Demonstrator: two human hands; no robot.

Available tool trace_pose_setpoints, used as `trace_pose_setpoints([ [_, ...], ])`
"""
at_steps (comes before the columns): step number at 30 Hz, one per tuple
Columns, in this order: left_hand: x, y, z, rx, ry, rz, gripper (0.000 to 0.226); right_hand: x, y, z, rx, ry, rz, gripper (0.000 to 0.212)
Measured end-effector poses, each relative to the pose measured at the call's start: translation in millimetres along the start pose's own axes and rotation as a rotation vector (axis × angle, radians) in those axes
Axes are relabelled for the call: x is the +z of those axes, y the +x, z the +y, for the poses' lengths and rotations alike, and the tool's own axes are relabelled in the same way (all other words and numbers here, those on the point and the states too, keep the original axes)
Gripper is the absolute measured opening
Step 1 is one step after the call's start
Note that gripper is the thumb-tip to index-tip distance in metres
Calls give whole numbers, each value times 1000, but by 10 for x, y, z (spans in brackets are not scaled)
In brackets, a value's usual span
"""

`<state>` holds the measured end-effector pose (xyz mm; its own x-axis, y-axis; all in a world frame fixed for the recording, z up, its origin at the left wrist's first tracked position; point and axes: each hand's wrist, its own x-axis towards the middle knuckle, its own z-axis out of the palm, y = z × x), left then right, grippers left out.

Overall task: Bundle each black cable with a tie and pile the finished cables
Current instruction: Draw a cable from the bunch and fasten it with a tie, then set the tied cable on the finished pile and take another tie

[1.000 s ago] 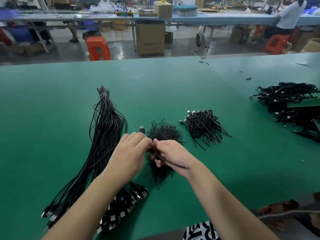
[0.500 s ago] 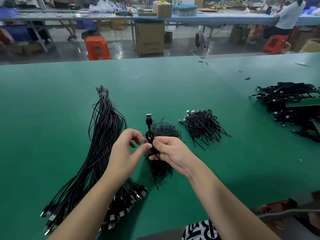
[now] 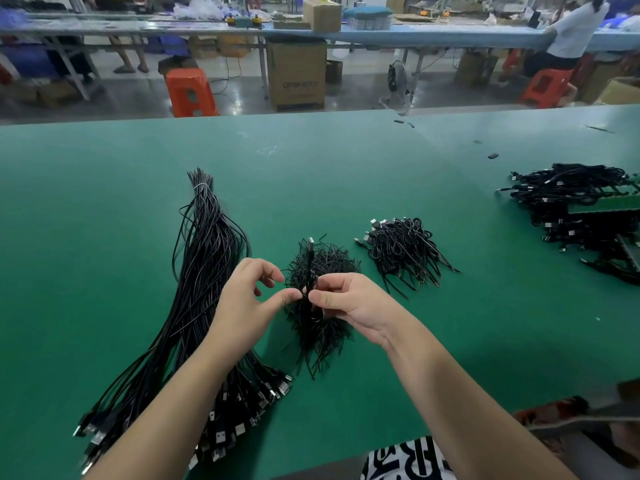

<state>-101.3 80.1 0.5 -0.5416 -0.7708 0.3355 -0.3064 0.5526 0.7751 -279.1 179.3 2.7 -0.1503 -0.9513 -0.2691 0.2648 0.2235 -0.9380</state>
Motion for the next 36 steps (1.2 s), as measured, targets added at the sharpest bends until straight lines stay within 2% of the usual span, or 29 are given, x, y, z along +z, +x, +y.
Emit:
trace_pose_setpoints([
  [3, 79, 82, -138, -3, 74, -3, 22, -20, 18, -36, 13, -144, 199, 12],
  [5, 111, 152, -319, -37, 261, 12, 12, -77, 39, -120, 6, -290, 299, 14],
  [8, 143, 220, -662, -104, 721, -44, 36, -266, 99, -330, -5, -547, 404, 12],
  [11, 165, 224, -946, -166, 876, -146, 54, -577, 248, -590, -6, -926, 581, 17],
  [13, 174, 186, -1097, -208, 921, -197, 59, -810, 381, -762, 62, -1173, 690, 23],
  [16, 185, 135, -1220, -257, 893, -181, 60, -1132, 606, -951, 208, -1345, 775, 32],
  [20, 192, 125, -1235, -261, 831, -114, 56, -1449, 855, -972, 292, -1454, 825, 46],
  [25, 190, 98, -1253, -249, 776, -53, 45, -1651, 987, -817, 379, -1508, 785, 42],
  [30, 184, 90, -1262, -261, 696, 2, 38, -1689, 1070, -673, 360, -1533, 777, 44],
  [34, 177, 84, -1242, -268, 572, 72, 33, -1661, 1073, -694, 380, -1616, 798, 29],
  [36, 160, 94, -1237, -289, 476, 111, 32, -1599, 1044, -740, 329, -1630, 819, 21],
])
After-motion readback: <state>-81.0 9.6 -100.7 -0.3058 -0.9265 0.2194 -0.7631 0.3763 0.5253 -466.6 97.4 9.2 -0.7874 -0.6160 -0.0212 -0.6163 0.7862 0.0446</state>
